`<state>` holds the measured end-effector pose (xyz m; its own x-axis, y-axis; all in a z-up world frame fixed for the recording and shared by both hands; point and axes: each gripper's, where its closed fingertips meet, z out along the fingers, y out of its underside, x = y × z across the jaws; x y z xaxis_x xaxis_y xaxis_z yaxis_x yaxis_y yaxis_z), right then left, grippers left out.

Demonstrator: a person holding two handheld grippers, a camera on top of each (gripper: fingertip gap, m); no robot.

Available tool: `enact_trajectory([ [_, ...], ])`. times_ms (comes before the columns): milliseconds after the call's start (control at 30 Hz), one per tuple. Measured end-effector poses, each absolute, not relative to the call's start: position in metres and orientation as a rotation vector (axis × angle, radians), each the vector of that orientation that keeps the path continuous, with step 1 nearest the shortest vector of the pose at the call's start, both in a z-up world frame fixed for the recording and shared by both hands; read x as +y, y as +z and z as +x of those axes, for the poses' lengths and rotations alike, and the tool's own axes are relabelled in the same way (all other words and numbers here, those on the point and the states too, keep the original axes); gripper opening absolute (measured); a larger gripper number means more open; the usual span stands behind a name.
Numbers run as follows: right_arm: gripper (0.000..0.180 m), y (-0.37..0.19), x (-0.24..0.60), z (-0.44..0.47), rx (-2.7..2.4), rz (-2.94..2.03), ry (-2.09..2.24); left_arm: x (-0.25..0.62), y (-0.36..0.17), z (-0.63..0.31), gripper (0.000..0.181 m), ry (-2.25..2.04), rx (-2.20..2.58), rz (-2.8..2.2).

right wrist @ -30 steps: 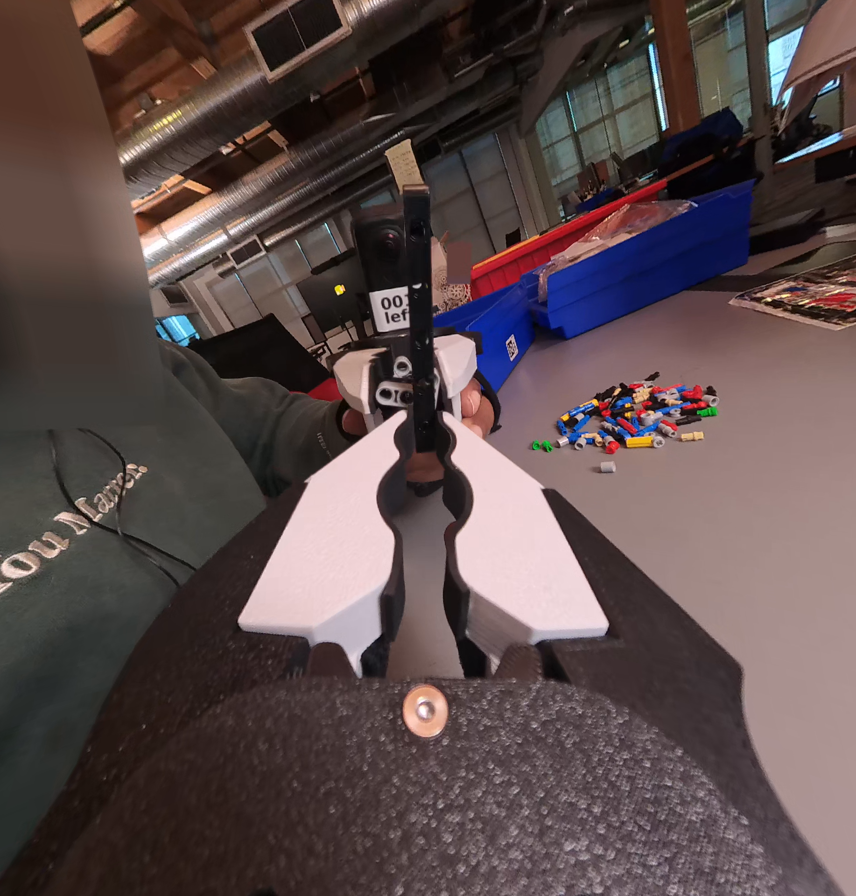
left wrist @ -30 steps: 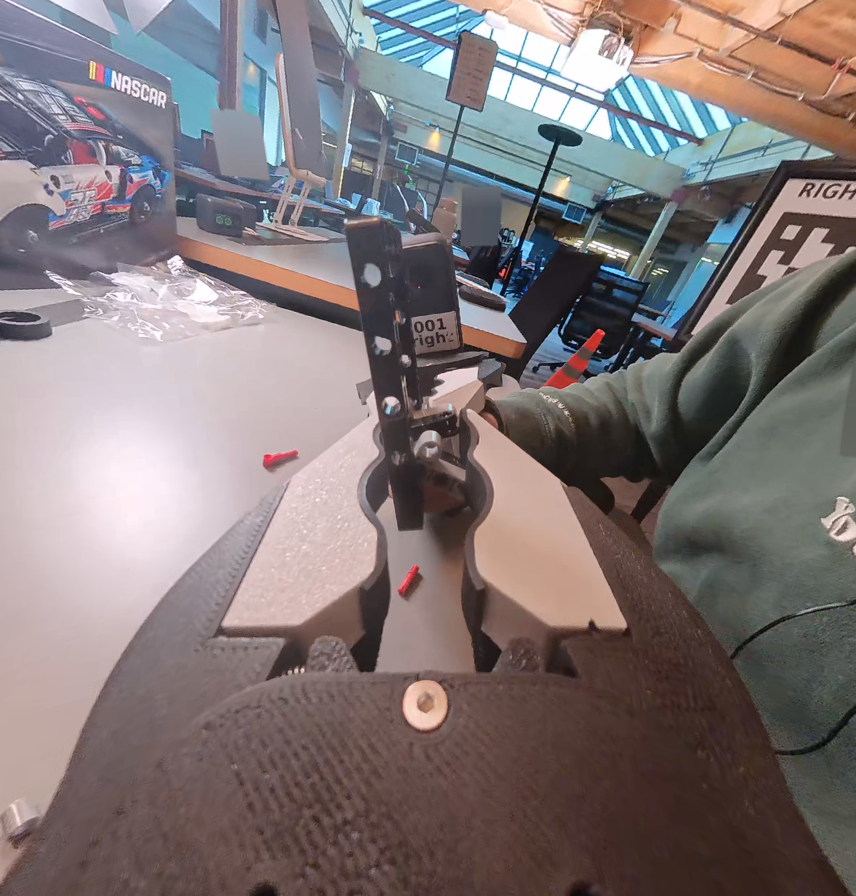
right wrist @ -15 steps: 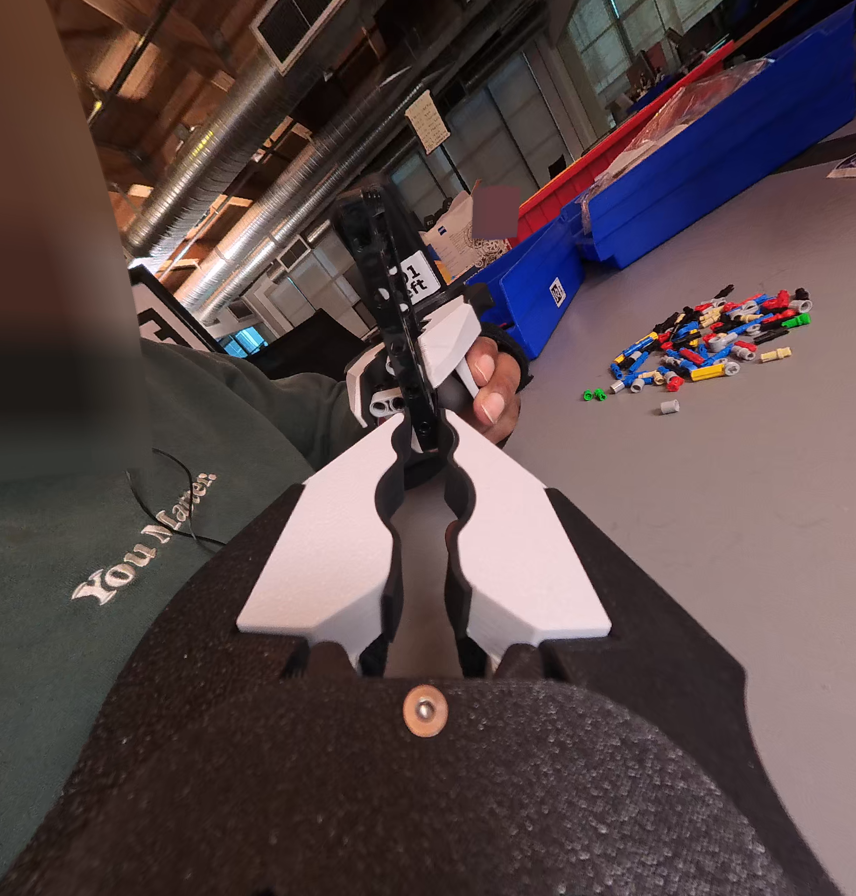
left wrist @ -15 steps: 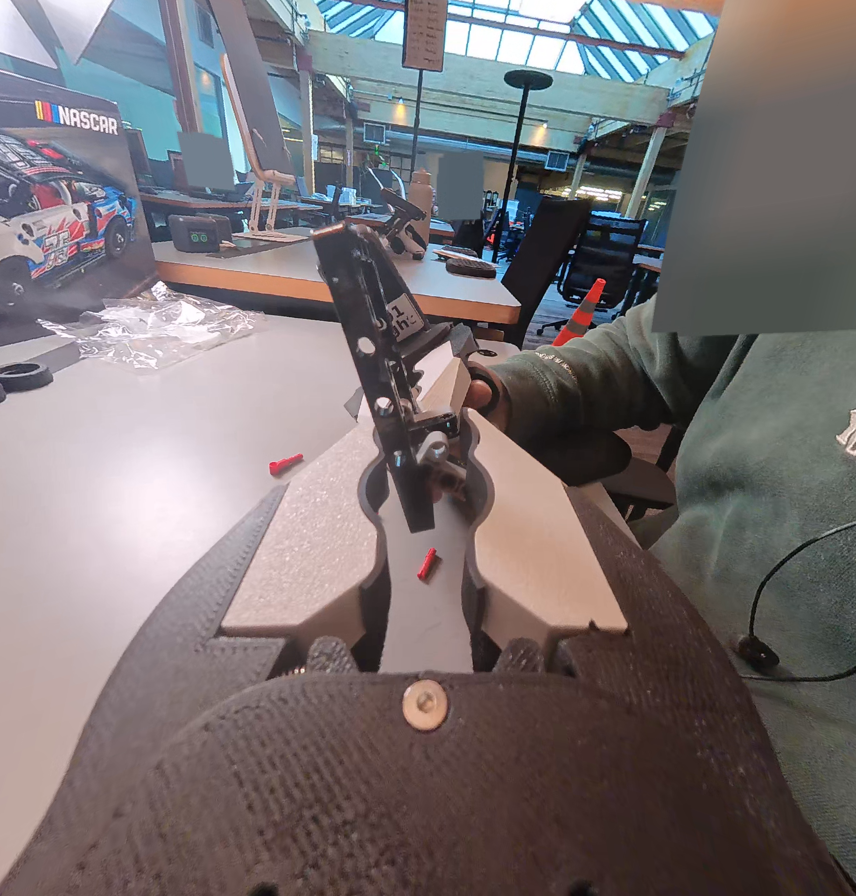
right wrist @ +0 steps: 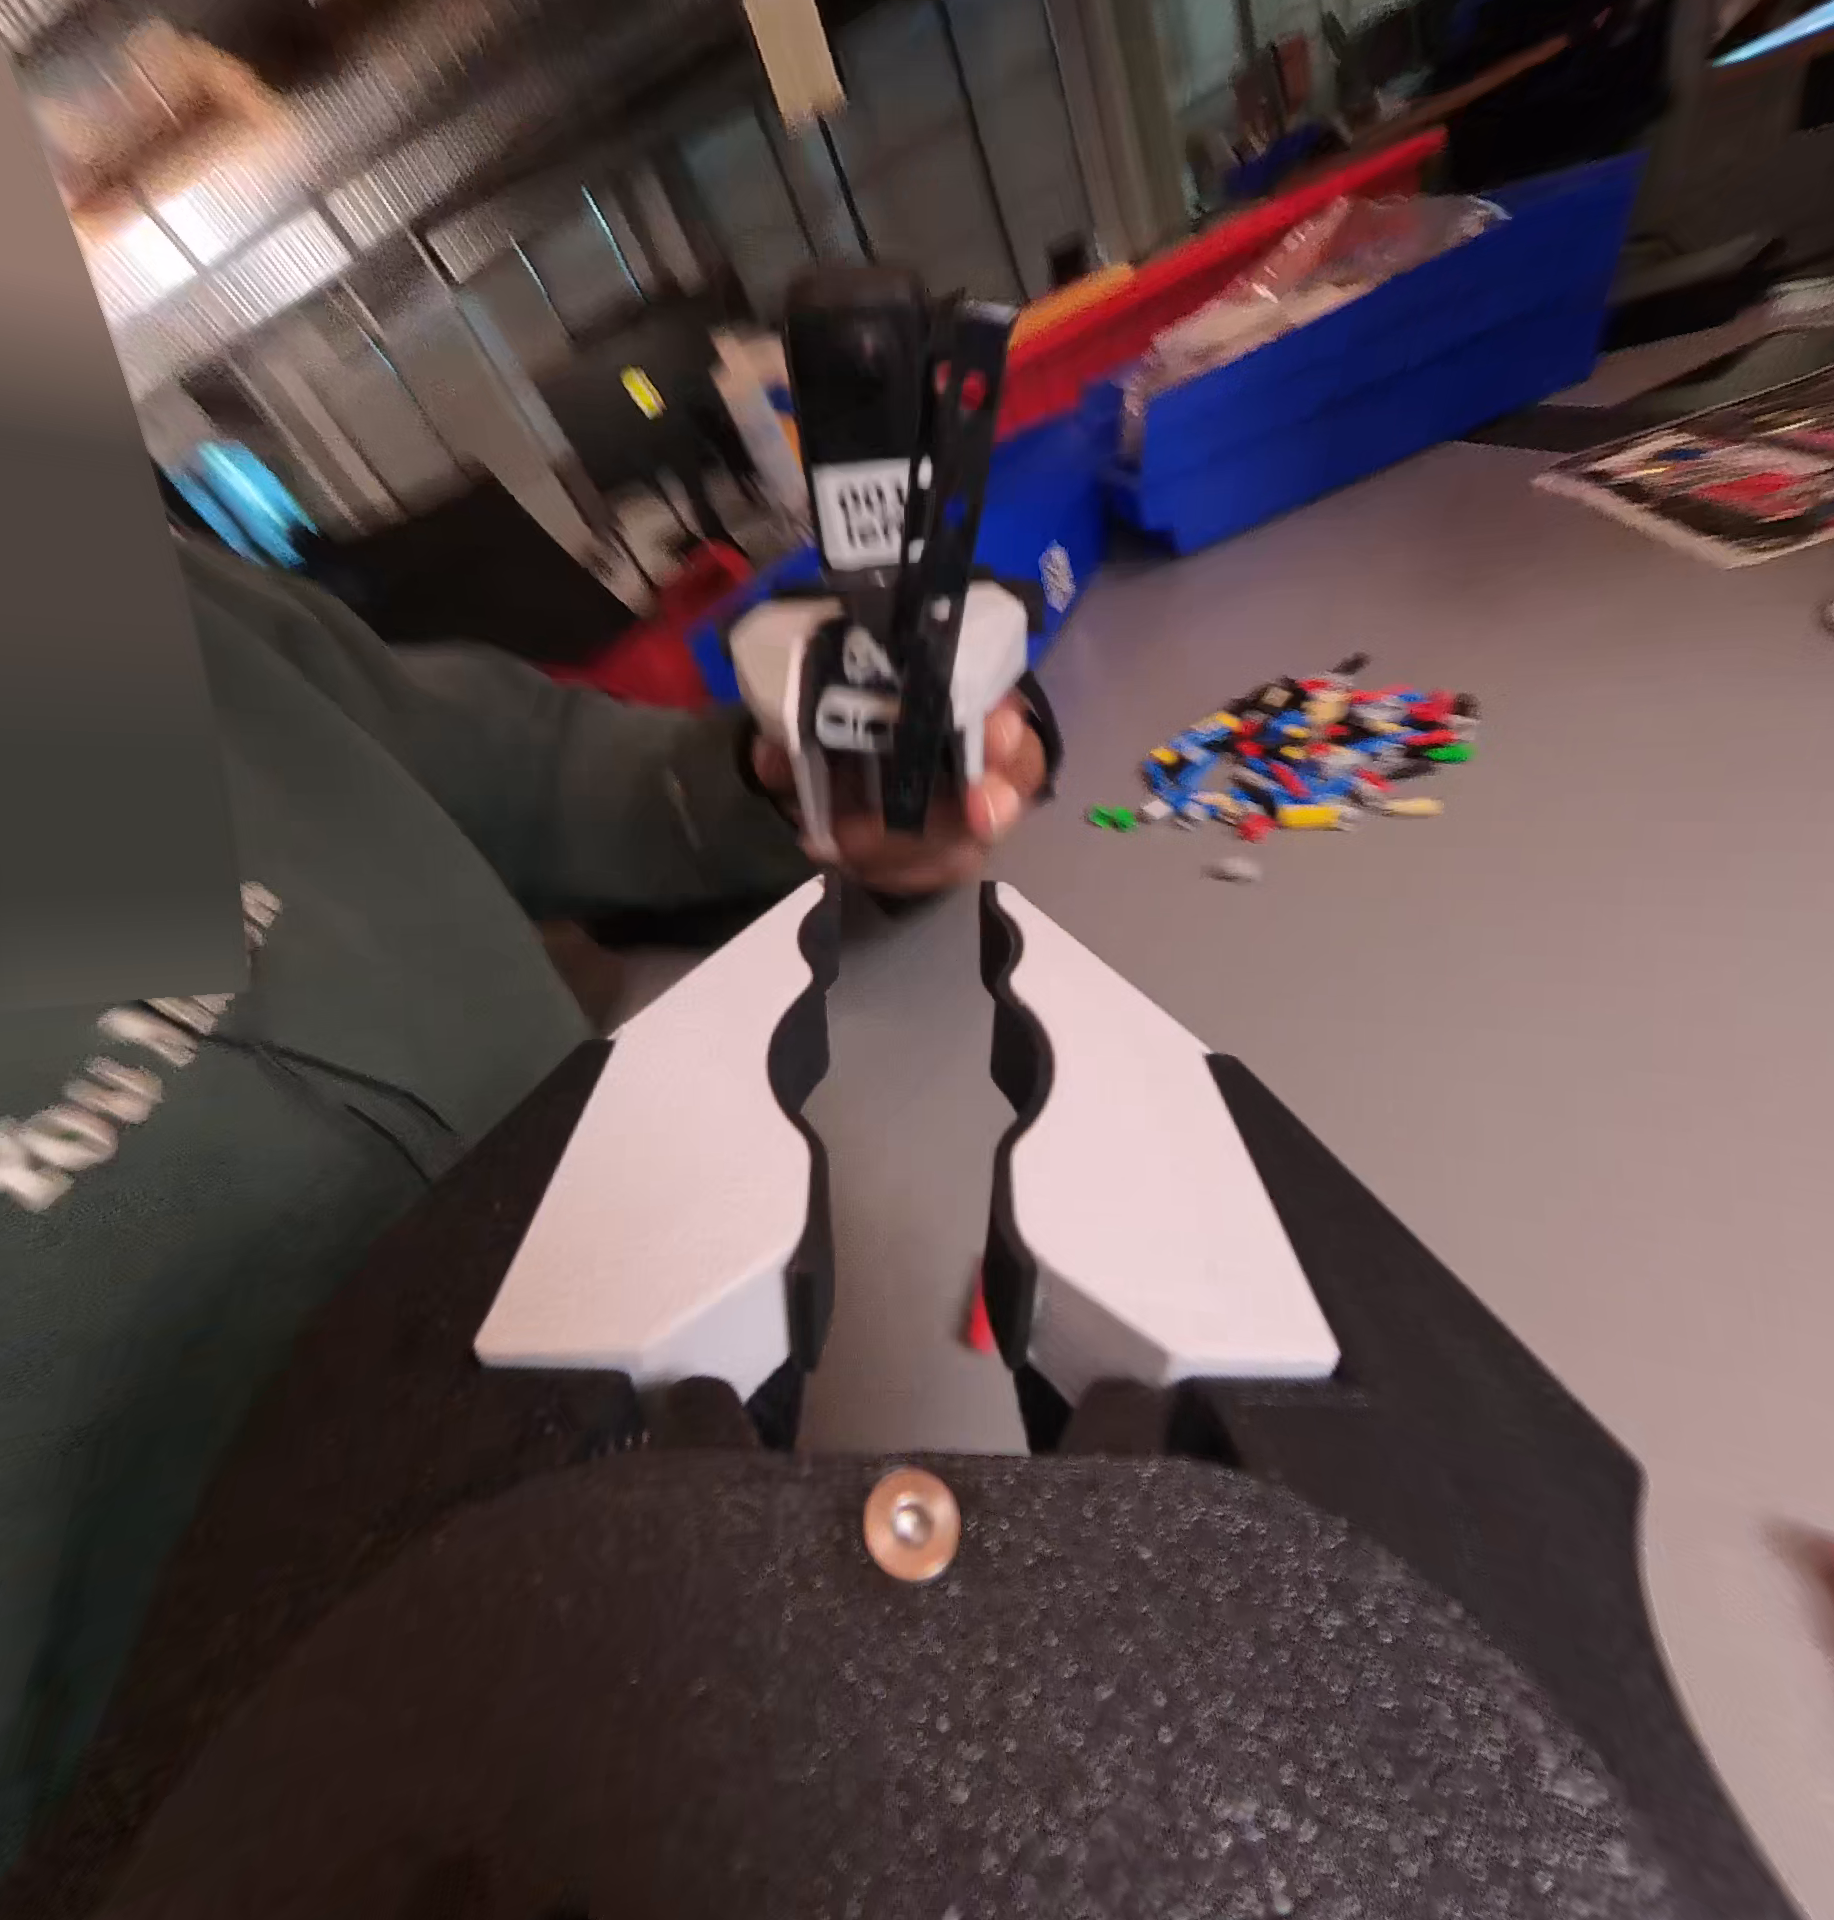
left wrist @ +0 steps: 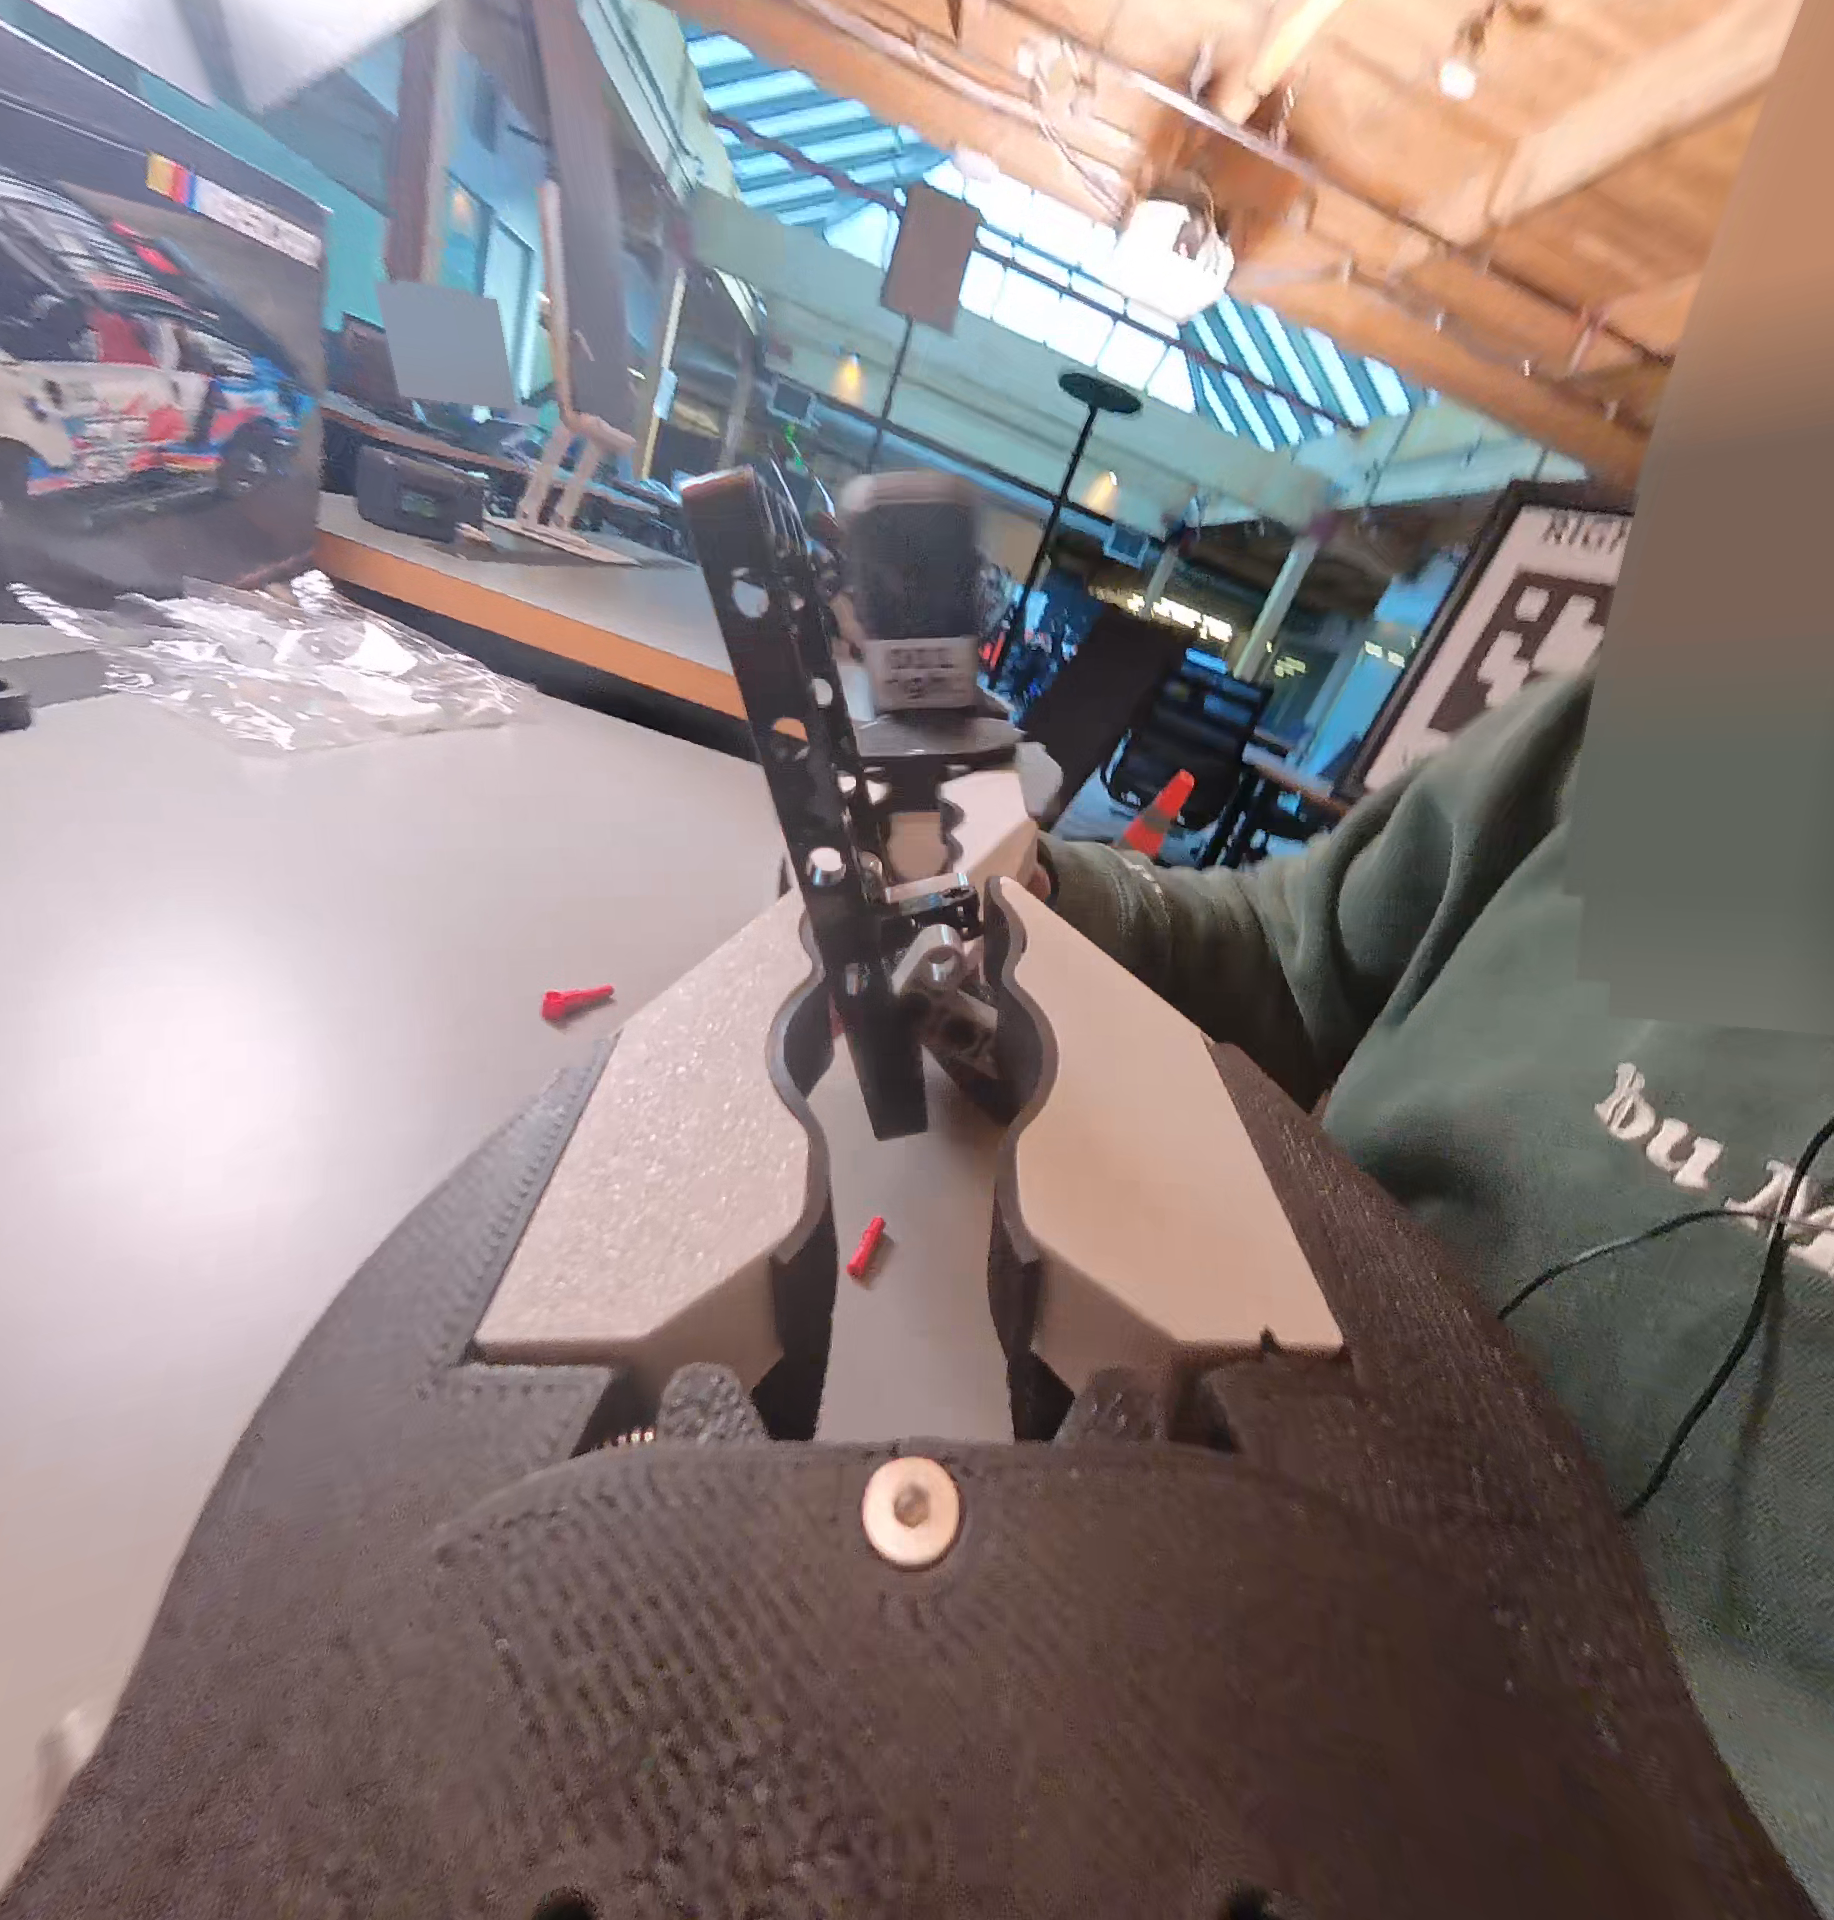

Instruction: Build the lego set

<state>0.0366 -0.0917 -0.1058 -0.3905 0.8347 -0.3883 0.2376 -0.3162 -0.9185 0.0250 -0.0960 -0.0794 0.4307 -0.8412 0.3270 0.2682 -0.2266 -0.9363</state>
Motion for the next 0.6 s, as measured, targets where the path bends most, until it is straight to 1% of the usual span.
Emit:
enact_trajectory([
  [100, 0.022, -0.143, -0.07, 0.064, -1.75, -1.429, 1.186, -0.086, -0.078, 0.001, 0.024, -1.148, 0.431, -1.456],
  [167, 0.023, -0.173, -0.078, 0.081, -1.926, -1.523, 0.986, -0.081, -0.08, -0.006, 0.024, -1.163, 0.382, -1.458],
  [233, 0.024, -0.19, -0.099, 0.087, -2.048, -1.562, 0.911, -0.079, -0.083, -0.005, 0.024, -1.182, 0.375, -1.471],
  [333, 0.023, -0.206, -0.102, 0.081, -2.113, -1.573, 0.723, -0.08, -0.09, 0.003, 0.025, -1.21, 0.387, -1.499],
  [400, 0.024, -0.218, -0.101, 0.078, -2.146, -1.587, 0.666, -0.082, -0.09, 0.007, 0.024, -1.254, 0.386, -1.498],
  [467, 0.021, -0.217, -0.108, 0.072, -2.147, -1.554, 0.717, -0.085, -0.09, 0.009, 0.024, -1.294, 0.381, -1.495],
  [600, 0.003, -0.217, -0.106, 0.066, -2.125, -1.501, 0.678, -0.088, -0.088, 0.011, 0.024, -1.348, 0.382, -1.483],
])
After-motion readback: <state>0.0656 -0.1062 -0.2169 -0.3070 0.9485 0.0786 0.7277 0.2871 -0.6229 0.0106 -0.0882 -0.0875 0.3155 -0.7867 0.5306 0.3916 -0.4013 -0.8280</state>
